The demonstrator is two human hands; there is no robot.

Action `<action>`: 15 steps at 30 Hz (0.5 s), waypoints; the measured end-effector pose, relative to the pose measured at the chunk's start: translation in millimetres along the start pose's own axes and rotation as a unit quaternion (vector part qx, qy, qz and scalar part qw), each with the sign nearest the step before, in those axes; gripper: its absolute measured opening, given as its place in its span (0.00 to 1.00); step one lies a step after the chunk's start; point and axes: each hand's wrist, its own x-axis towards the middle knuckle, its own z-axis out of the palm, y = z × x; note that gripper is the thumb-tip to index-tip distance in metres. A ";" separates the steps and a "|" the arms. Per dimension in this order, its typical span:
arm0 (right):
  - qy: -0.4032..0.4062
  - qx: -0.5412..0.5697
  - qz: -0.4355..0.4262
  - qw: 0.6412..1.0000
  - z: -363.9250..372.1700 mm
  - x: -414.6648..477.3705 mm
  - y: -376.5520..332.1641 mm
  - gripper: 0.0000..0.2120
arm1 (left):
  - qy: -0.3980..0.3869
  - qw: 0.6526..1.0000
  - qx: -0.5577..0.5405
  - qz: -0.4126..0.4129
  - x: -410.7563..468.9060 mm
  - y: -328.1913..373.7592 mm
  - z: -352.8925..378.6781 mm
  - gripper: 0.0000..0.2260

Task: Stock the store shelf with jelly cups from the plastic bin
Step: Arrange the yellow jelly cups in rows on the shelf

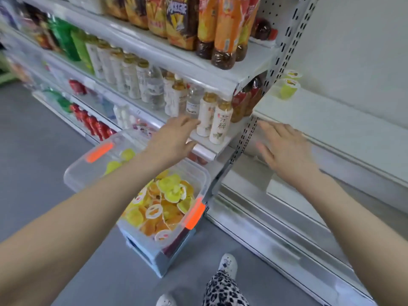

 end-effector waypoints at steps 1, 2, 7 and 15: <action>-0.010 0.009 -0.012 1.000 10.9 -1.1 -15.2 0.25 | 0.004 1.000 -0.005 -0.030 -17.2 -15.6 -0.1 0.24; -0.016 0.021 -0.026 0.999 23.4 -1.9 -29.6 0.24 | 0.004 0.998 -0.006 -0.061 -33.9 -30.6 0.8 0.24; -0.044 0.099 -0.107 0.988 87.2 3.8 -96.1 0.22 | -0.041 0.976 -0.014 -0.215 -113.7 -86.3 19.8 0.23; -0.216 0.146 -0.202 0.944 168.8 44.6 -180.7 0.25 | -0.108 0.930 -0.022 -0.350 -175.6 -122.1 57.6 0.21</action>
